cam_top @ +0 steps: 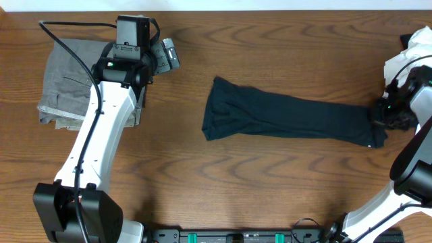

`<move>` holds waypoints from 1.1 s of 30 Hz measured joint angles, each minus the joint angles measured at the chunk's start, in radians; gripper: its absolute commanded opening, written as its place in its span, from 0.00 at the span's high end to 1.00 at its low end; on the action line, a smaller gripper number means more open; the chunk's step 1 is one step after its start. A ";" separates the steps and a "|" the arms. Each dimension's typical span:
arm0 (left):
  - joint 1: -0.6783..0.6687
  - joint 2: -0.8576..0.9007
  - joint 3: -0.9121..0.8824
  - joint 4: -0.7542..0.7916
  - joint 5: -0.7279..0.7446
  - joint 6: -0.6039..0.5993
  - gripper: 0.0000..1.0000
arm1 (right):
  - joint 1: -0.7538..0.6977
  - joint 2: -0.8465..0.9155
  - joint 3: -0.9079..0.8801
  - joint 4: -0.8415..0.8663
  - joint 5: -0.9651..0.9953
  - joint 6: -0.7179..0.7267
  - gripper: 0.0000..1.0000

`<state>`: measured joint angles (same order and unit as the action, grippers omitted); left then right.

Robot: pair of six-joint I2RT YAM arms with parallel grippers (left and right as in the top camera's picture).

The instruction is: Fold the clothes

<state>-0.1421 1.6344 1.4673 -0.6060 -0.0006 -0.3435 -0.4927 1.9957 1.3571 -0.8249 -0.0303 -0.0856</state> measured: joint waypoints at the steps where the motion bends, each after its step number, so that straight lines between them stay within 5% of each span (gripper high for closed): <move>1: 0.000 0.000 0.000 0.000 0.000 0.000 0.02 | 0.000 0.001 0.032 -0.039 -0.001 0.001 0.99; 14: 0.000 0.000 0.000 0.000 0.000 0.000 0.02 | 0.128 0.001 0.382 -0.382 -0.171 0.015 0.99; 33: 0.000 0.000 0.000 0.000 0.000 0.000 0.02 | 0.552 0.006 0.411 -0.342 -0.152 0.063 0.99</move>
<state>-0.1421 1.6344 1.4673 -0.6056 -0.0010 -0.3435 0.0593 2.0018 1.7683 -1.1671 -0.1825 -0.0223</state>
